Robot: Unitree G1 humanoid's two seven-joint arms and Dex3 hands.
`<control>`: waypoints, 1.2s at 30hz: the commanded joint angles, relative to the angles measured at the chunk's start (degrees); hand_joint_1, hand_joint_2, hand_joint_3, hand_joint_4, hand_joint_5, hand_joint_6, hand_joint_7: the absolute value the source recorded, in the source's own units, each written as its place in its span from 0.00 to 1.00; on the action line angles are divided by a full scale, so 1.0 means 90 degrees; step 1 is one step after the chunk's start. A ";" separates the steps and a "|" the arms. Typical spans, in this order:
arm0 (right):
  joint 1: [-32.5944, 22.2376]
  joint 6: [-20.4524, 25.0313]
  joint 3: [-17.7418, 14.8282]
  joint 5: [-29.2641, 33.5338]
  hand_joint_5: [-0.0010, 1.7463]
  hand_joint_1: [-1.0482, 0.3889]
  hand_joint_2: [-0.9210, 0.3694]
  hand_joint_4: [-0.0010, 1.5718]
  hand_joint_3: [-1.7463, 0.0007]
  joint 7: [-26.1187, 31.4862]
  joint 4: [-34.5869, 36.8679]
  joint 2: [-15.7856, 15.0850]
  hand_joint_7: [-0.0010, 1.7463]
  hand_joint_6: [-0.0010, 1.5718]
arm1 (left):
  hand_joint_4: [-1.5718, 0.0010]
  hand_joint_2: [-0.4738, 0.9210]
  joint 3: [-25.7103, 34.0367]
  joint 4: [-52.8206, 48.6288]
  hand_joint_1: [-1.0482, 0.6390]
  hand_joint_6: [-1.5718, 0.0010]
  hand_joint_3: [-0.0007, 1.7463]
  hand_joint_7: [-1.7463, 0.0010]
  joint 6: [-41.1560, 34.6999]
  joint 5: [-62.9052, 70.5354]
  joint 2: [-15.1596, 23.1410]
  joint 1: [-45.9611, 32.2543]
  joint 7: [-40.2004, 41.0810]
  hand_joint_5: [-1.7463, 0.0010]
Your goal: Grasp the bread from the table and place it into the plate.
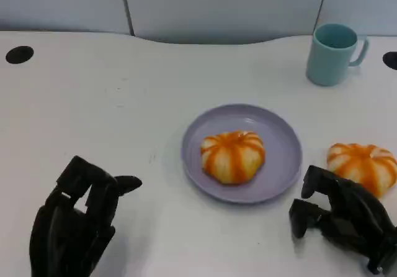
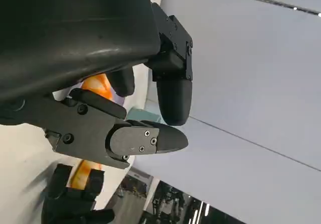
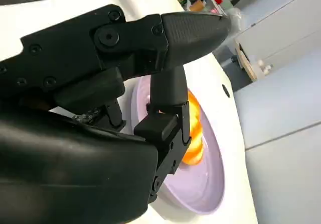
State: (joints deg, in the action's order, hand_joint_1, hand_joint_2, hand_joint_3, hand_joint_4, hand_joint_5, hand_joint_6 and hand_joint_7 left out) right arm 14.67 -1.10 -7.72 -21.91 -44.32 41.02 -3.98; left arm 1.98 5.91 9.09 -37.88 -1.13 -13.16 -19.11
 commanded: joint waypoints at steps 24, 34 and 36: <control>-0.0339 0.0085 -0.0261 -0.0005 0.99 0.37 0.00 0.48 0.81 0.0049 -0.0216 -0.0298 0.84 0.43 | 0.50 1.00 0.0817 -0.0627 0.36 0.71 0.16 0.00 -0.0891 -0.0227 -0.0296 -0.0200 -0.0688 0.00; -0.0218 -0.0176 -0.0292 0.0034 0.96 0.37 0.00 0.51 0.80 -0.0329 0.0163 -0.0238 0.84 0.43 | 0.51 1.00 0.0817 -0.0662 0.36 0.73 0.16 0.00 -0.0839 -0.0053 -0.0383 -0.0136 -0.0774 0.00; -0.0217 -0.0176 -0.0290 0.0051 0.95 0.36 0.00 0.52 0.80 -0.0322 0.0161 -0.0236 0.84 0.44 | 0.51 1.00 0.0820 -0.0667 0.36 0.73 0.16 0.00 -0.0831 -0.0042 -0.0391 -0.0128 -0.0781 0.00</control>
State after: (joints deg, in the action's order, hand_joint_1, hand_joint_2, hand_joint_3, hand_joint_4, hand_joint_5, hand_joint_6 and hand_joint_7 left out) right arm 13.33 -3.06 -10.49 -21.98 -47.85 41.69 -5.85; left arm 8.77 0.22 1.02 -38.85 -4.87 -14.43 -25.10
